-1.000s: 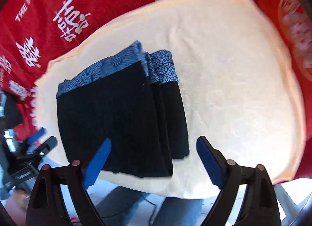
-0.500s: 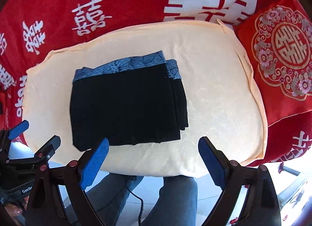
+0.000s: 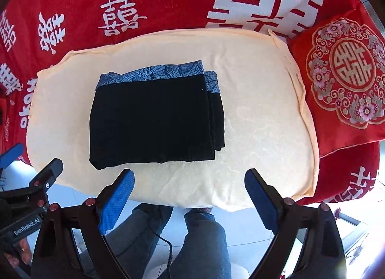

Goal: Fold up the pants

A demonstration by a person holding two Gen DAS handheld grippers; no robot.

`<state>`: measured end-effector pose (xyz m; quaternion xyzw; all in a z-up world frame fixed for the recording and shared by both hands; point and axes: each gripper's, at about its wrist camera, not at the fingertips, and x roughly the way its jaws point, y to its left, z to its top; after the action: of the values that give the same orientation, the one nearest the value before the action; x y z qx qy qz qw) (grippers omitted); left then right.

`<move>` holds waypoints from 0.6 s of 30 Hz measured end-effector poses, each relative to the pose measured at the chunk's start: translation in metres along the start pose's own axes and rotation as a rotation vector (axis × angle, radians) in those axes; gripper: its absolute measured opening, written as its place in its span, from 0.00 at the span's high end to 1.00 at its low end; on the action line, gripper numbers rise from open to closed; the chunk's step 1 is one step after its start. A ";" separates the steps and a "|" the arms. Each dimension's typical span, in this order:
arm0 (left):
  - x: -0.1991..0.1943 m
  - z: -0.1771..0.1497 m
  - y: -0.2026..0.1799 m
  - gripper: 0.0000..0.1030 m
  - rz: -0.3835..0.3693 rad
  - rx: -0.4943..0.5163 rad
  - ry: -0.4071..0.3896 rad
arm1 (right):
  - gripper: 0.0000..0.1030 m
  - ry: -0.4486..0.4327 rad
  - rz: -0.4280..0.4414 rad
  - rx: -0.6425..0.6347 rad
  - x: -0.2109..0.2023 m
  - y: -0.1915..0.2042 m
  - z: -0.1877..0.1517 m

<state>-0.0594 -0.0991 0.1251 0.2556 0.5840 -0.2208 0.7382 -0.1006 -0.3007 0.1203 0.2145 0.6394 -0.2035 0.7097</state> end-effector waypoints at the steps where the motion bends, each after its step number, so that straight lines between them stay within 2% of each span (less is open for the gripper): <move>1: 0.000 -0.002 -0.002 0.00 0.004 -0.002 0.004 | 0.08 -0.003 -0.004 -0.006 -0.001 0.000 0.000; 4: -0.004 -0.007 -0.007 0.00 0.024 -0.005 0.001 | 0.08 -0.008 -0.004 -0.022 -0.004 -0.001 -0.002; 18: -0.008 -0.010 -0.010 0.00 0.027 -0.023 -0.003 | 0.08 -0.005 0.014 -0.059 -0.006 0.004 -0.007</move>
<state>-0.0751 -0.1003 0.1297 0.2548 0.5819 -0.2044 0.7448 -0.1047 -0.2936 0.1257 0.1974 0.6417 -0.1801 0.7189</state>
